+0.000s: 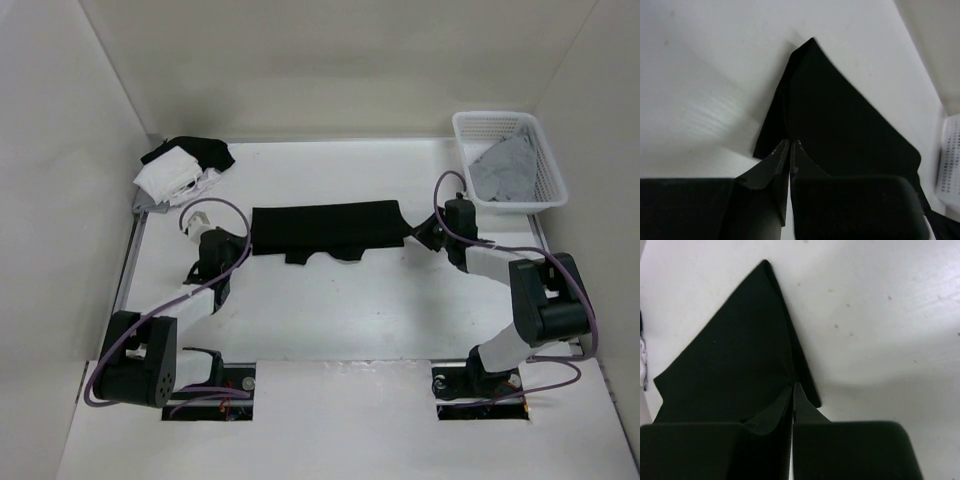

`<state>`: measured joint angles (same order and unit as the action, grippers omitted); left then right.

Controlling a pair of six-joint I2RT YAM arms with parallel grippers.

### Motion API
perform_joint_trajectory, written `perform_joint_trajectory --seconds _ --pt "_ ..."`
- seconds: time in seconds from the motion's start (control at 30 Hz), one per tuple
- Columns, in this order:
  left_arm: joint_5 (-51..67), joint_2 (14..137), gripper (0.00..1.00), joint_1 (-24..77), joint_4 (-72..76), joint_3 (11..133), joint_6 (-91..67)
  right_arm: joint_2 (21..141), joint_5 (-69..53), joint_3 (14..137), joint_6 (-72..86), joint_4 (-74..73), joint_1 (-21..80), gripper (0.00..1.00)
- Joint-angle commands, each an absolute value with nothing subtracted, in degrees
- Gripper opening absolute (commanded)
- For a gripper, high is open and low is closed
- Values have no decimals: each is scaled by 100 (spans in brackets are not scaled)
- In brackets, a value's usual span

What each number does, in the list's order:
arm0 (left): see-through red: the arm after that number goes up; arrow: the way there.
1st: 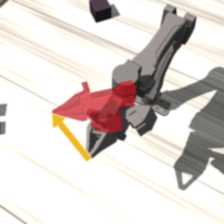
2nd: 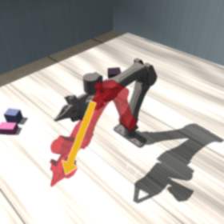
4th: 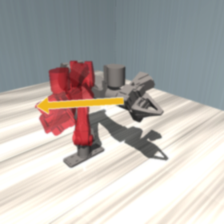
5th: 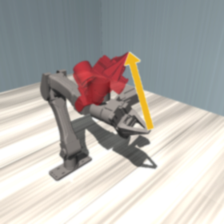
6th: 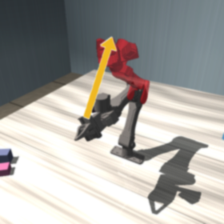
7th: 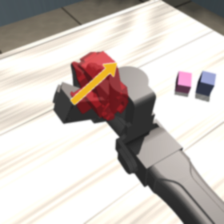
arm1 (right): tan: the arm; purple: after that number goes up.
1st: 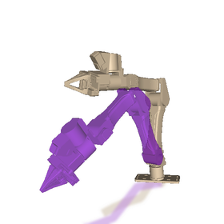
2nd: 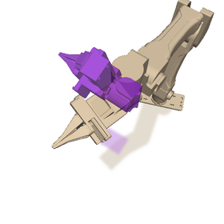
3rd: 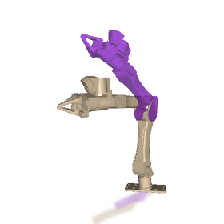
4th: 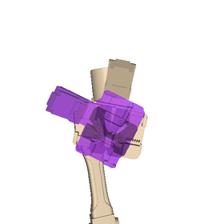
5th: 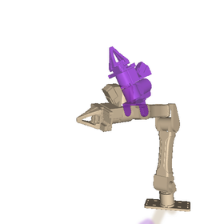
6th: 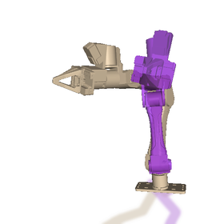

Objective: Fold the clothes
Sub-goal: Fold the tank top

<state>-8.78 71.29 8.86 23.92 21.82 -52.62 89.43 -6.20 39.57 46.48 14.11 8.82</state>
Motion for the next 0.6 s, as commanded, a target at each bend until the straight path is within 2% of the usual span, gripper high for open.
perform_joint_trajectory --seconds 0.0,0.17,0.23,0.37,0.47,0.57 --pt "-923 6856 0 936 2760 1768 -5308 8666 -404 3640 4763 2153 918 1" --pt "-914 6803 2 918 2760 1398 -5379 8684 -369 3148 4877 2364 971 2" --pt "-896 6759 5 883 2699 1301 -5405 8518 -413 2963 4930 2400 1032 6" --pt "-940 6198 21 734 2409 1160 -5528 8034 -369 2839 4764 2215 1138 34" --pt "-1203 5670 22 1109 2145 1414 -5572 7989 -264 2970 4799 2241 1147 46" --pt "-1957 5782 24 2232 2118 1958 -5502 8541 -526 3382 4790 2259 1147 49"
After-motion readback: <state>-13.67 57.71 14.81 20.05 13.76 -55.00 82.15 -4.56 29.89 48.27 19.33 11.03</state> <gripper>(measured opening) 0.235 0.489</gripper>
